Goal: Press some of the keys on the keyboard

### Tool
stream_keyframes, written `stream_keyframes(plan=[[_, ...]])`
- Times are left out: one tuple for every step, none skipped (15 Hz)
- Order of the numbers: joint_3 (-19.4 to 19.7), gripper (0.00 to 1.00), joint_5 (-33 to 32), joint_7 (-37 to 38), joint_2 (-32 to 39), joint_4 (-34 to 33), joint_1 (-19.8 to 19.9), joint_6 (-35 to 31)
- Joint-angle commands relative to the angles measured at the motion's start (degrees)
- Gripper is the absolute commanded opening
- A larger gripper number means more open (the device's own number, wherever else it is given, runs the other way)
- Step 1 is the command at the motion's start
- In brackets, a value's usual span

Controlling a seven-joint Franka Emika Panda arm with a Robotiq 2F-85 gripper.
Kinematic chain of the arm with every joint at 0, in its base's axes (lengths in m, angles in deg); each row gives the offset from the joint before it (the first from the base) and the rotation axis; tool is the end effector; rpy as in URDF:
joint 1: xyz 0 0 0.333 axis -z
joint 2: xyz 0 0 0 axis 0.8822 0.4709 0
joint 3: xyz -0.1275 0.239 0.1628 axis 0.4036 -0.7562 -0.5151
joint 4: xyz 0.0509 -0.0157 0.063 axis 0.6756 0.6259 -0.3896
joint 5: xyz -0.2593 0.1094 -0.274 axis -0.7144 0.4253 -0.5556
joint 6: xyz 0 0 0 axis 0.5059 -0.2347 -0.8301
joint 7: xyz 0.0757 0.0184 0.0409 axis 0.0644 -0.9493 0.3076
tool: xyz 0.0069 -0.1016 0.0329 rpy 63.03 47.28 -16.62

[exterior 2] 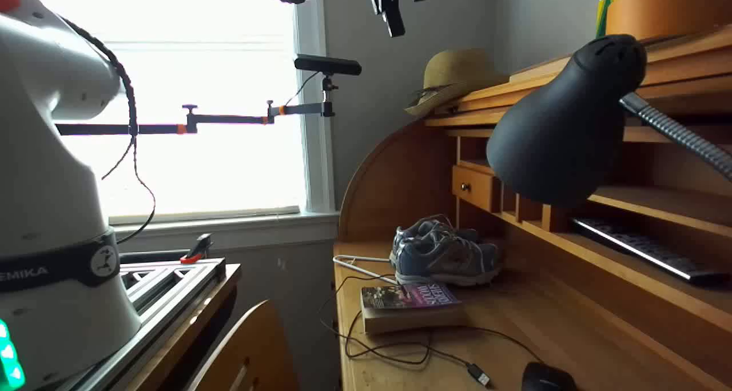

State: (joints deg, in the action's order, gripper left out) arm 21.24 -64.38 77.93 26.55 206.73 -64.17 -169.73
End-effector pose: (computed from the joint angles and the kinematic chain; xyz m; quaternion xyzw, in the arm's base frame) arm 0.4019 0.0575 0.5554 0.9842 0.0986 0.1312 0.0665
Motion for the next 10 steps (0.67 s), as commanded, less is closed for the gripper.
stream_keyframes(plan=[[0.5, 1.00, -0.4, 0.3, 0.1, -0.1, -0.6, 0.2], [0.5, 1.00, -0.4, 0.3, 0.1, -0.1, -0.6, 0.2], [0.5, 1.00, -0.4, 0.3, 0.1, -0.1, -0.6, 0.2], [0.5, 1.00, -0.4, 0.3, 0.1, -0.1, -0.6, 0.2], [0.5, 1.00, -0.4, 0.3, 0.1, -0.1, -0.6, 0.2], [0.5, 1.00, -0.4, 0.3, 0.1, -0.1, -0.6, 0.2], [0.3, 1.00, -0.4, 1.7, 2.3, -1.5, -0.1, -1.3], [0.4, 1.00, -0.1, 2.6, 3.6, -2.6, 0.2, -2.3], [0.6, 1.00, 0.1, 4.0, 5.5, -4.4, 0.7, -4.5], [0.6, 1.00, 0.1, 5.6, 6.9, -5.7, 1.3, -6.5]])
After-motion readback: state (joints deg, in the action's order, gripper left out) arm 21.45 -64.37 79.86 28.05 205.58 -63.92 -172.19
